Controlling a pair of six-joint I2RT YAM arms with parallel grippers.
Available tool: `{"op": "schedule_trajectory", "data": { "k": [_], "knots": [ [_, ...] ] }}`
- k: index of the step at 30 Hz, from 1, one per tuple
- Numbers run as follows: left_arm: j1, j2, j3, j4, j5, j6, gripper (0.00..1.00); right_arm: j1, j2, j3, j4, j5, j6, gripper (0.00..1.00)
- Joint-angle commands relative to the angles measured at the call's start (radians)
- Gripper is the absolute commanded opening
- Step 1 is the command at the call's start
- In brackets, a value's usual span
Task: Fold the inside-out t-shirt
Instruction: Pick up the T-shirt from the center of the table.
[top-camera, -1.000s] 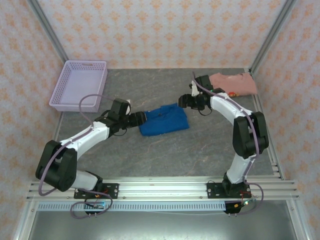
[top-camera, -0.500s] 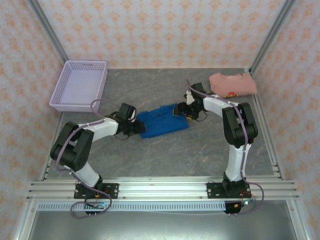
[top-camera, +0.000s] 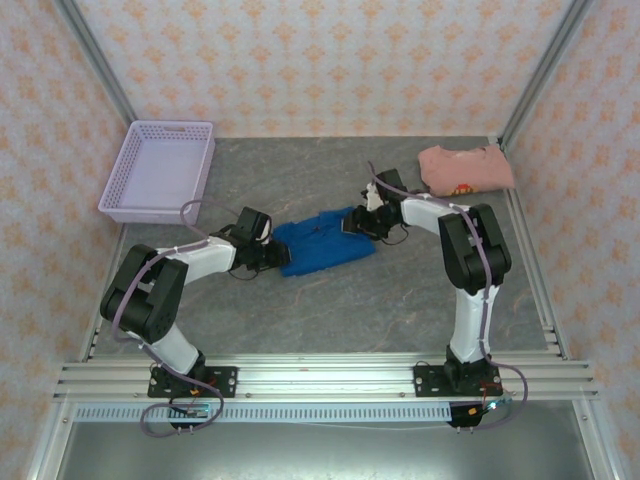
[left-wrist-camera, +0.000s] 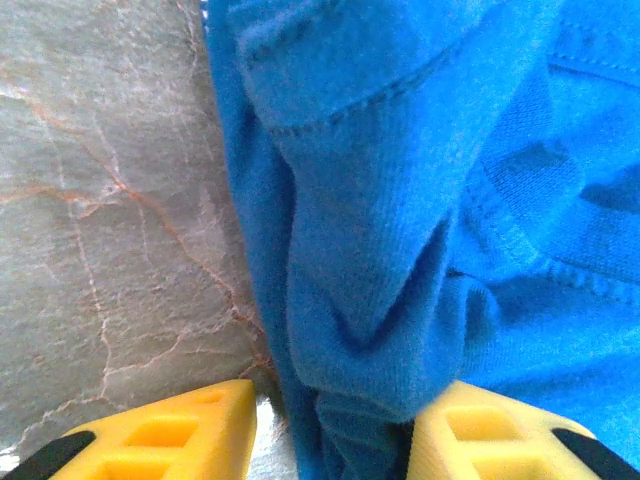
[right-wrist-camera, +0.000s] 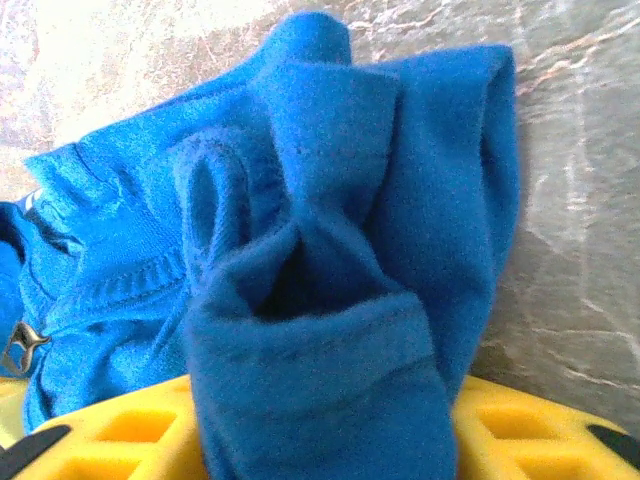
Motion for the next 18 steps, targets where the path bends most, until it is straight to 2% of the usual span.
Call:
{"op": "schedule_trajectory", "data": {
  "k": [1, 7, 10, 14, 18],
  "knots": [
    [-0.002, 0.003, -0.021, -0.004, -0.005, 0.003, 0.41, 0.029, 0.027, -0.013, 0.028, -0.056, 0.015, 0.42],
    [-0.002, -0.015, -0.015, -0.025, -0.04, 0.005, 0.41, 0.015, 0.024, 0.003, 0.033, -0.052, -0.007, 0.17],
    [0.0, -0.052, -0.002, -0.068, -0.092, 0.011, 0.5, -0.002, 0.006, 0.023, -0.009, -0.031, -0.054, 0.05],
    [0.023, -0.123, 0.02, -0.131, -0.176, 0.06, 0.61, -0.025, -0.046, 0.071, -0.132, 0.061, -0.169, 0.01],
    [0.031, -0.215, 0.047, -0.21, -0.272, 0.084, 0.65, -0.05, -0.125, 0.132, -0.252, 0.216, -0.3, 0.0]
  ]
}}
